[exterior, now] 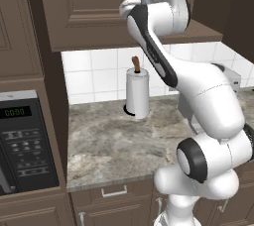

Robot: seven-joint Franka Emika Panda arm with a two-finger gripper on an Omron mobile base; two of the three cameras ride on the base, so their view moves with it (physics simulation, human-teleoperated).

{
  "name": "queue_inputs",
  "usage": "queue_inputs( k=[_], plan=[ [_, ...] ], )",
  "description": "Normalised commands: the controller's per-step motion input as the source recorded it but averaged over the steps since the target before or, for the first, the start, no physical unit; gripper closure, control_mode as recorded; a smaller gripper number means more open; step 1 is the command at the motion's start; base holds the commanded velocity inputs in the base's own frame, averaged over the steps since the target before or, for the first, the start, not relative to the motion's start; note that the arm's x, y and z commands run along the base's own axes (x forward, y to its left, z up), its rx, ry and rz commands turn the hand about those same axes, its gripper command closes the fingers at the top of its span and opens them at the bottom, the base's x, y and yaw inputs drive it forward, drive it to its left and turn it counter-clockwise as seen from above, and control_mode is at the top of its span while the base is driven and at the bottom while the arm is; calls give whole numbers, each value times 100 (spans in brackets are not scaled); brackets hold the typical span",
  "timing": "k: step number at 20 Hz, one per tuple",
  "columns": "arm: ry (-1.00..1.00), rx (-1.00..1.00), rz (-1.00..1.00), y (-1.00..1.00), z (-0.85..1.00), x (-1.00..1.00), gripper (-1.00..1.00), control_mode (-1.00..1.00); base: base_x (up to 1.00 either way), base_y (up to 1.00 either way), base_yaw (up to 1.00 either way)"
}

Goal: The dining table condiment station is running low on oil/vinegar bottle. Refill the condiment station by opening the cabinet and taking the oil/vinegar bottle from the cabinet and placing it on the dining table.

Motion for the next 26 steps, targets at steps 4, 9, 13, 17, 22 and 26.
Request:
queue_inputs(
  k=[4,9,13,17,22,26],
  plan=[
    [0,0,-6,0,0,74,-100,-100,0,0,0],
    [0,-2,-5,5,0,51,100,-100,0,0,0],
    [-11,-5,-3,0,-10,13,100,-100,0,0,0],
    [-16,-5,-3,-1,-13,13,100,-100,0,0,0],
    [-26,-1,-1,-5,-28,-12,100,-100,0,0,0],
    [-27,17,-4,25,-9,-63,100,-100,0,0,0]
  ],
)
